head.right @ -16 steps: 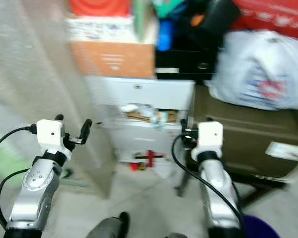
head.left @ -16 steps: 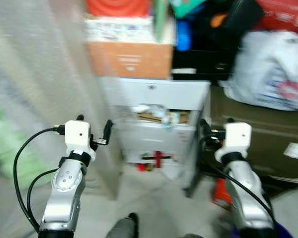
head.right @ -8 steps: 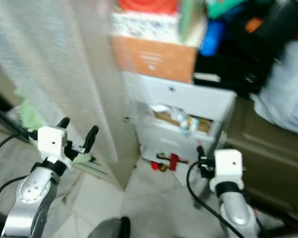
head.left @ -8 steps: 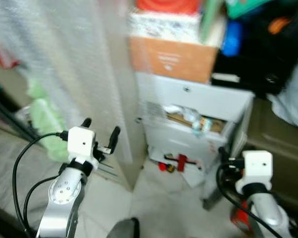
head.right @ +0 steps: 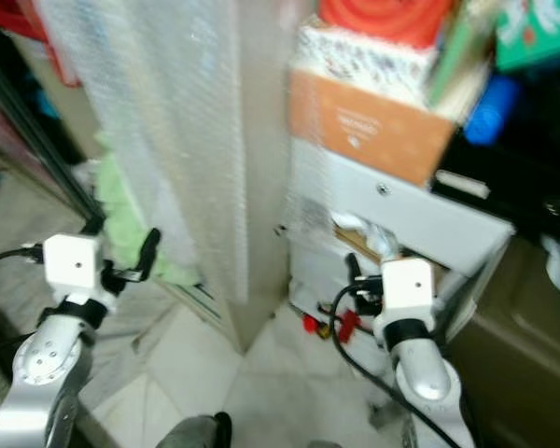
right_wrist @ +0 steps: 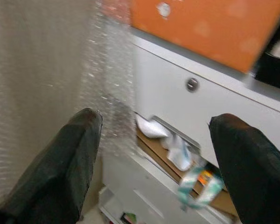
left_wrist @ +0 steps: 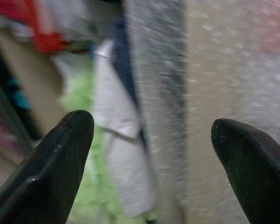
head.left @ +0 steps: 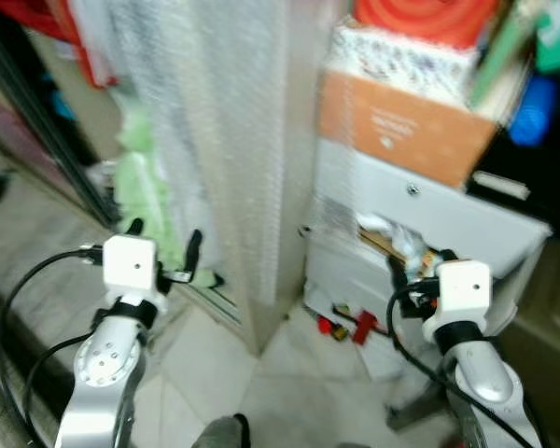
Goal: Clean up the room
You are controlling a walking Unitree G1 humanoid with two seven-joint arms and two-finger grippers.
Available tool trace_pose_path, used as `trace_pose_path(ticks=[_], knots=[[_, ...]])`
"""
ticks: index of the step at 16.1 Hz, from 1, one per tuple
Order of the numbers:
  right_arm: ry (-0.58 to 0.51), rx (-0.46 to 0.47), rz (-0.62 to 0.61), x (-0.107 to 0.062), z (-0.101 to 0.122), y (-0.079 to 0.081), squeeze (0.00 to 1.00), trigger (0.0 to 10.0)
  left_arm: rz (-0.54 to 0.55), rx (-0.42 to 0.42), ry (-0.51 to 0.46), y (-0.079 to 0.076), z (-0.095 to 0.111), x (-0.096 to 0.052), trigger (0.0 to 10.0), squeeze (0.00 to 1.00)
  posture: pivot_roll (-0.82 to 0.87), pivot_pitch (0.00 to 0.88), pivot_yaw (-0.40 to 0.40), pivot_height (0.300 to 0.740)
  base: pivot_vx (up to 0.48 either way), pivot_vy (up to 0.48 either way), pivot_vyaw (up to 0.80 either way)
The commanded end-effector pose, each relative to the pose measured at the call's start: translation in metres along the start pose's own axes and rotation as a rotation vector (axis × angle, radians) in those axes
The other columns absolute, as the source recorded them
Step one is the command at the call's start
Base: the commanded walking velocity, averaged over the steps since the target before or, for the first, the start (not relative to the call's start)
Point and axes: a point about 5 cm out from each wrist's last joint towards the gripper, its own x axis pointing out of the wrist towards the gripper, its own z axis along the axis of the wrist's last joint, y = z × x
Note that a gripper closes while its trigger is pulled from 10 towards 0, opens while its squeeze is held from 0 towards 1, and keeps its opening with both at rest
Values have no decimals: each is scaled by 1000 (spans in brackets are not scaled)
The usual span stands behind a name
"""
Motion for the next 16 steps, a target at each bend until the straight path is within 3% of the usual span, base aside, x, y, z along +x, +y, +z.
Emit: trace_pose_path(ticks=[1, 3, 10, 16], knots=[[33, -9, -5, -7, -5, -6, 0, 10000, 25, 8, 12, 2, 0, -8, 10000, 0, -6, 89, 8, 740, 0, 0, 563], [43, -14, -1, -9, -8, -8, 0, 10000, 39, 6, 35, 5, -4, -13, 10000, 0, -8, 84, 8, 740, 0, 0, 563], [19, -19, -16, 7, -9, -14, 0, 10000, 69, 4, 5, 7, 1, 6, 10000, 0, -12, 20, 16, 740, 0, 0, 674], [-9, -21, 18, 18, -4, -12, 0, 10000, 99, -22, -2, 3, 0, 6, 10000, 0, 3, 25, -18, 740, 0, 0, 800]])
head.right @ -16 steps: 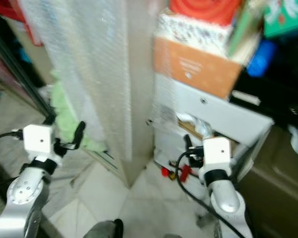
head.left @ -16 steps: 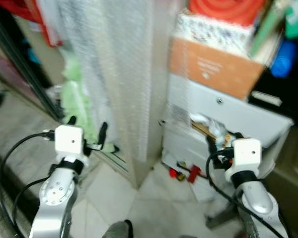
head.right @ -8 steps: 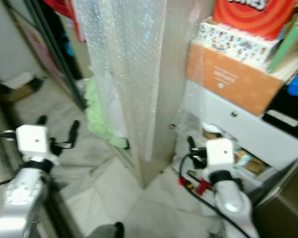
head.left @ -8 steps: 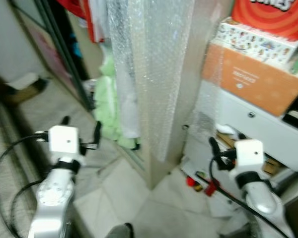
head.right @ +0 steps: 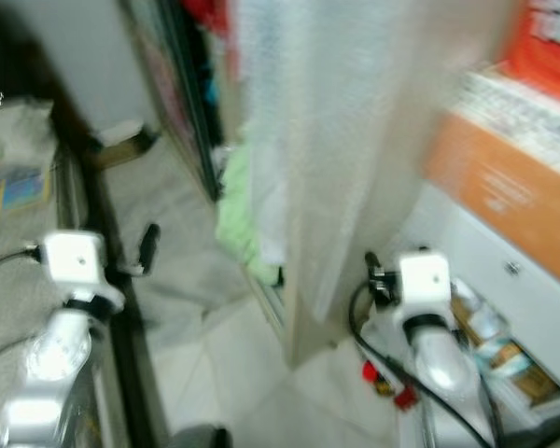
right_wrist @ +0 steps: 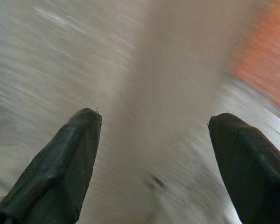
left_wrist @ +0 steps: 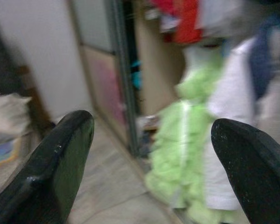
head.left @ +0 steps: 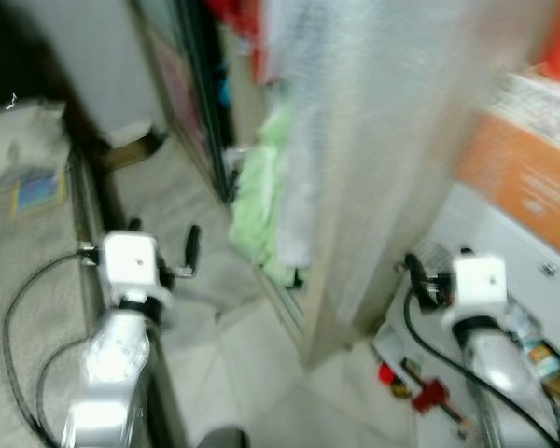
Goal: Clean up the room
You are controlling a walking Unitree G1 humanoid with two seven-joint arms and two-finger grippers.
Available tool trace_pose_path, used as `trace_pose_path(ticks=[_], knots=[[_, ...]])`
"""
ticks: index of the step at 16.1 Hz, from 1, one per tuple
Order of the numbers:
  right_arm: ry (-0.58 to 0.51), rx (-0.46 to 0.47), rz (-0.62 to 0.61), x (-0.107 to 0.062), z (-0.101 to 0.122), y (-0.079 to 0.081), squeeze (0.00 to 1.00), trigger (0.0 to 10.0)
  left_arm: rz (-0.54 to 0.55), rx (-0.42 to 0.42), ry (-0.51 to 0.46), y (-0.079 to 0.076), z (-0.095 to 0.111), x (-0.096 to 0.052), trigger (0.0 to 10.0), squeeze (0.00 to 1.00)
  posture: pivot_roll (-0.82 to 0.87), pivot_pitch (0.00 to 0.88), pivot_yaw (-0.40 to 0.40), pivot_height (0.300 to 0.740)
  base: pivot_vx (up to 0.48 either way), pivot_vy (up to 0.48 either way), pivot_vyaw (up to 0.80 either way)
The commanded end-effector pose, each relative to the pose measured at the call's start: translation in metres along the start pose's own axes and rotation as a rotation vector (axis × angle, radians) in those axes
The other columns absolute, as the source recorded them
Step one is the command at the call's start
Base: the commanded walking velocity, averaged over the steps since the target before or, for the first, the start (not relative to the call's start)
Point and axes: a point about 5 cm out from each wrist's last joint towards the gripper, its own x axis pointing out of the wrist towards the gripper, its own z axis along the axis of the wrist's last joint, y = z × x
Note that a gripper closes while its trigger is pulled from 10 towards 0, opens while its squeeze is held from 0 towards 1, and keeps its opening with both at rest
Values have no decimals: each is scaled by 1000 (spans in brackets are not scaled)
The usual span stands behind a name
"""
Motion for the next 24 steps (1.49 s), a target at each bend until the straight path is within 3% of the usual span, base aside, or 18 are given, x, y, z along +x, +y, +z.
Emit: trace_pose_path(ticks=[1, 7, 9, 19, 24], knots=[[-5, -7, 20, 0, 1, 0, 0, 10000, 19, 2, -8, 0, 3, -3, 10000, 0, 5, 33, -27, 740, 0, 0, 800], [2, 31, 38, -1, 0, 3, 0, 10000, 27, -10, 42, 0, -4, -8, 10000, 0, 2, 79, -13, 740, 0, 0, 222], [25, 49, 5, -3, -3, 2, 0, 10000, 12, -22, 42, -2, -3, -1, 10000, 0, -11, 89, 2, 740, 0, 0, 0], [31, 56, 4, -4, 3, 1, 0, 10000, -41, -133, 66, -14, 0, 7, 10000, 0, -36, 122, -3, 740, 0, 0, -800], [33, 66, 2, -4, 4, 4, 0, 10000, -70, -128, 64, -16, 1, 8, 10000, 0, -39, 123, 7, 740, 0, 0, -800]])
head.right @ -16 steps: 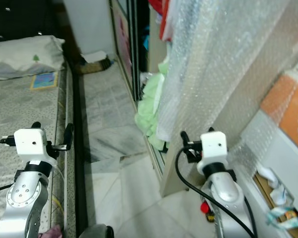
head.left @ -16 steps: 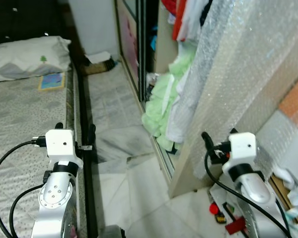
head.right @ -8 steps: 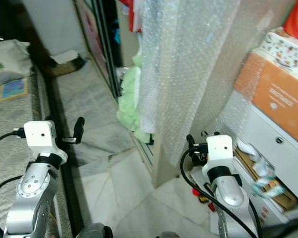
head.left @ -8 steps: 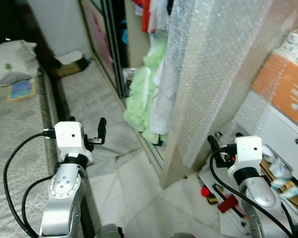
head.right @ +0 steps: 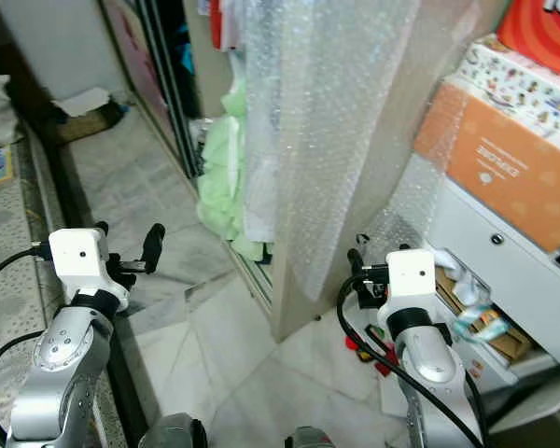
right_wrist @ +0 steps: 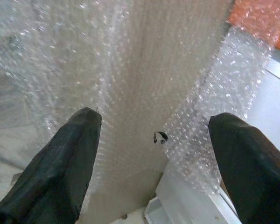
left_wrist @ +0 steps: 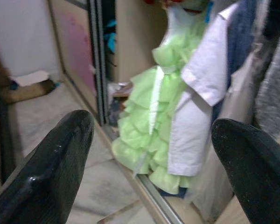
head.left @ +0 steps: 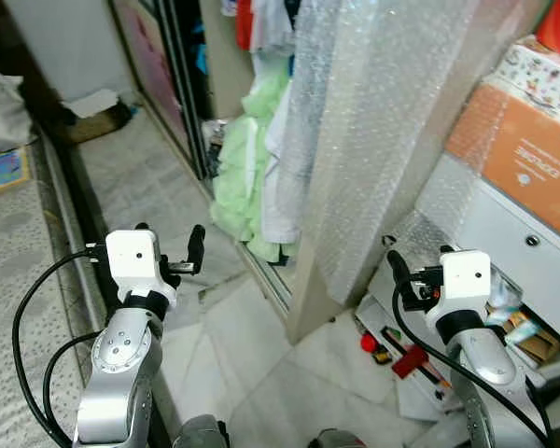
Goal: Clean up the room
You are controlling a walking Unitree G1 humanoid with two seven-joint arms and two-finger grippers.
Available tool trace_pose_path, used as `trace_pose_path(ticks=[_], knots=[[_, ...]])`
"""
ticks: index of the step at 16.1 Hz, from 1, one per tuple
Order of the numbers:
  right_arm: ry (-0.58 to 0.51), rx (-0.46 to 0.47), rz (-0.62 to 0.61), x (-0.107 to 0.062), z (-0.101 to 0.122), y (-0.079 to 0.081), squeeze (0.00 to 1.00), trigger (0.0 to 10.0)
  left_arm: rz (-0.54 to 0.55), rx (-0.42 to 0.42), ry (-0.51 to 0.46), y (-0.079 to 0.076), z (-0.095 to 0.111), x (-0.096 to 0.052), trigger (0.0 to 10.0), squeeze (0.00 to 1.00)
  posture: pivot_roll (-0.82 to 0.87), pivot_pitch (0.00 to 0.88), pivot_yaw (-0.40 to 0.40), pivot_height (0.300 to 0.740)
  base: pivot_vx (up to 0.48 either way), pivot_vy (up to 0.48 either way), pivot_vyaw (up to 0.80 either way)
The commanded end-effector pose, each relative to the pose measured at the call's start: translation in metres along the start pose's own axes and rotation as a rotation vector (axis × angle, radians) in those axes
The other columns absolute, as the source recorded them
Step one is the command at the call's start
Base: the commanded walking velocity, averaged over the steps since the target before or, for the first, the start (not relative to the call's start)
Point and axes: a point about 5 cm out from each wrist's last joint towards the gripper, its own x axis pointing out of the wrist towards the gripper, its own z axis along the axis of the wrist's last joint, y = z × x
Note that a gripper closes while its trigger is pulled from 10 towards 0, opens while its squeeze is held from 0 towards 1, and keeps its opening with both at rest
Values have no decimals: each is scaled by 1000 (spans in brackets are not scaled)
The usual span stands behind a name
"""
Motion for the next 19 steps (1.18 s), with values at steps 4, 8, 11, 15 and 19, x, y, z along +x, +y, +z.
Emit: trace_pose_path(ticks=[4, 8, 11, 15, 19], knots=[[-16, -2, -2, 0, 5, 1, 0, 10000, -45, 4, -13, -5, 4, 2, 10000, 0, -40, 121, 8, 740, 0, 0, -800], [-20, -7, 3, 2, 5, 1, 0, 10000, -46, -3, -6, -5, 2, 3, 10000, 0, -37, 112, 5, 740, 0, 0, -800], [-22, -7, 4, 3, 5, 1, 0, 10000, -46, -3, -5, -5, 2, 3, 10000, 0, -38, 107, 4, 740, 0, 0, -800], [-23, -4, 6, 3, 5, 1, 0, 10000, -53, -1, -8, -6, 2, 4, 10000, 0, -39, 102, 4, 740, 0, 0, -800], [-22, 2, 10, 4, 5, 2, 0, 10000, -60, 1, -8, -7, 2, 5, 10000, 0, -38, 102, 5, 740, 0, 0, -800]])
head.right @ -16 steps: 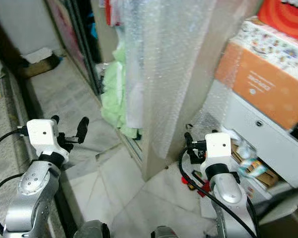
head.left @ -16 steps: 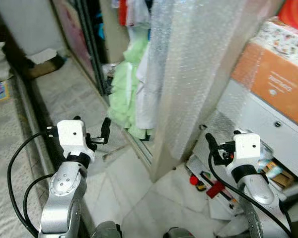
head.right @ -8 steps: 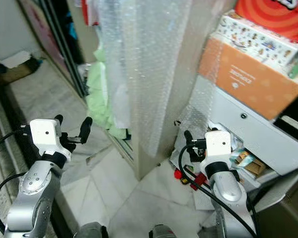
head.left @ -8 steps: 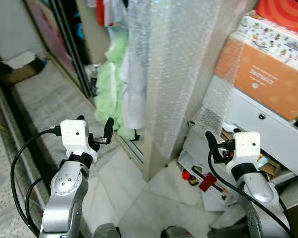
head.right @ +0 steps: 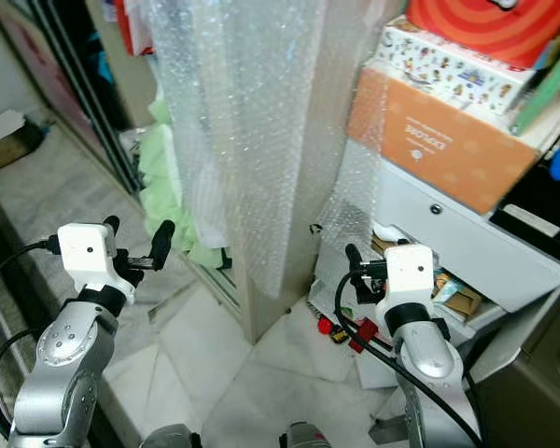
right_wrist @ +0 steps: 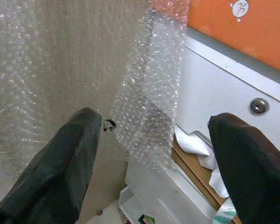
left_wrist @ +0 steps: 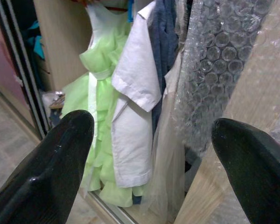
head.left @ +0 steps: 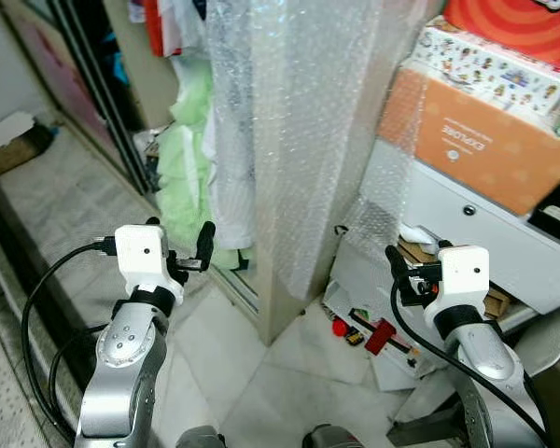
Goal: Clean up the room
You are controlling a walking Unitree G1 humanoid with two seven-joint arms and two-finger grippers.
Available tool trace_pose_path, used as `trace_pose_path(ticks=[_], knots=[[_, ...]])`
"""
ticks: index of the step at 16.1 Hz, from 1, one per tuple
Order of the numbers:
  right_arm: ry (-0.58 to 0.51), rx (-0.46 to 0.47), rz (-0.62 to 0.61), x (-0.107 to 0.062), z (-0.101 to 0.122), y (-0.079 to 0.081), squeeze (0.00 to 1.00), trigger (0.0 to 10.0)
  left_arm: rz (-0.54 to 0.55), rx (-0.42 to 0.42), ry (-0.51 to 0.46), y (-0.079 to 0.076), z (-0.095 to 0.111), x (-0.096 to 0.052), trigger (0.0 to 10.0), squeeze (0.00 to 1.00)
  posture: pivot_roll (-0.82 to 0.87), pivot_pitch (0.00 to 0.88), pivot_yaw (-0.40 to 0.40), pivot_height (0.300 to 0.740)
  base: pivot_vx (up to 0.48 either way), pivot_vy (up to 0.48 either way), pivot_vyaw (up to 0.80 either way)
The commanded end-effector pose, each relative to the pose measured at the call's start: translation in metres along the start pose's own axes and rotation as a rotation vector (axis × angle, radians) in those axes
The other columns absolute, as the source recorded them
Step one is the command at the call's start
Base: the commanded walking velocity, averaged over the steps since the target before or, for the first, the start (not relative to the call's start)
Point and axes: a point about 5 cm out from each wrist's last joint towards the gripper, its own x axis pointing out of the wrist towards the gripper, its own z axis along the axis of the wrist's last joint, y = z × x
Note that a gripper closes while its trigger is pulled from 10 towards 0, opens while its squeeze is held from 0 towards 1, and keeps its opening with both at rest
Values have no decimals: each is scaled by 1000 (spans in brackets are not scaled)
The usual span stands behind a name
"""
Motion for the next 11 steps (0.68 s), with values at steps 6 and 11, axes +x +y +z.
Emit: trace_pose_path(ticks=[6, 11], knots=[[-3, -9, 12, 0, 0, 3, 0, 10000, -12, 10, 5, -2, -1, 1, 10000, 0, -39, 106, 8, 740, 0, 0, -400], [-2, 8, 5, 2, -1, 3, 0, 10000, -18, 11, 5, -2, -1, 3, 10000, 0, -39, 103, 11, 740, 0, 0, -800]])
